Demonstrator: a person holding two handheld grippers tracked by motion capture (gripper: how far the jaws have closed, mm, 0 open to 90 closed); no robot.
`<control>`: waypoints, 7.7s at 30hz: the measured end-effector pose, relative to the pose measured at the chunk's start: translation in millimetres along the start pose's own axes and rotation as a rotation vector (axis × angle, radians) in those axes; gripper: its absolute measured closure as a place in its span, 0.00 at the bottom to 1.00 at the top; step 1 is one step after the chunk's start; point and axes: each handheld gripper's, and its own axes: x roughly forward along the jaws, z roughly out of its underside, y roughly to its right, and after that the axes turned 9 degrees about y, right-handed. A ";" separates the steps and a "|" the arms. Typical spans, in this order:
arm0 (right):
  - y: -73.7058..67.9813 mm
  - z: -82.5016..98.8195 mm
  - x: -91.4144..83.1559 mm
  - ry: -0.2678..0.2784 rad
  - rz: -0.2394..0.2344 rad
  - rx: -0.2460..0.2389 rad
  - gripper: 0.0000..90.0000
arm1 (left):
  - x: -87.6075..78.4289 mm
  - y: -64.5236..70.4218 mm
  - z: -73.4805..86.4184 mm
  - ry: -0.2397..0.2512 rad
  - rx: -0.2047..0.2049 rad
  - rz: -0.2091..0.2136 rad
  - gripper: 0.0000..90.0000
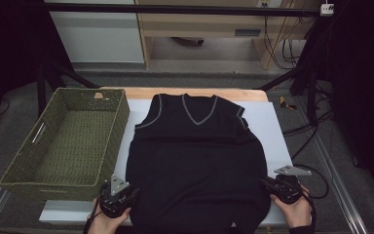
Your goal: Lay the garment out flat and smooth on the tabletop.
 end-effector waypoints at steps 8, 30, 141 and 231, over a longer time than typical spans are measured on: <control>-2.0 -2.4 -3.9 -0.002 -0.044 -0.007 0.97 | -3.6 -6.4 -1.5 -0.014 -0.028 0.041 0.98; -4.1 1.2 1.4 -0.007 -0.072 0.032 0.94 | -10.9 -3.7 8.3 -0.002 -0.049 0.020 0.91; -2.2 4.6 -18.2 0.142 -0.135 -0.016 0.35 | -11.2 -12.0 -14.7 0.127 -0.024 0.194 0.26; 27.5 -120.4 109.8 0.243 -0.023 0.016 0.16 | 149.9 -59.0 -146.5 0.171 -0.097 0.131 0.02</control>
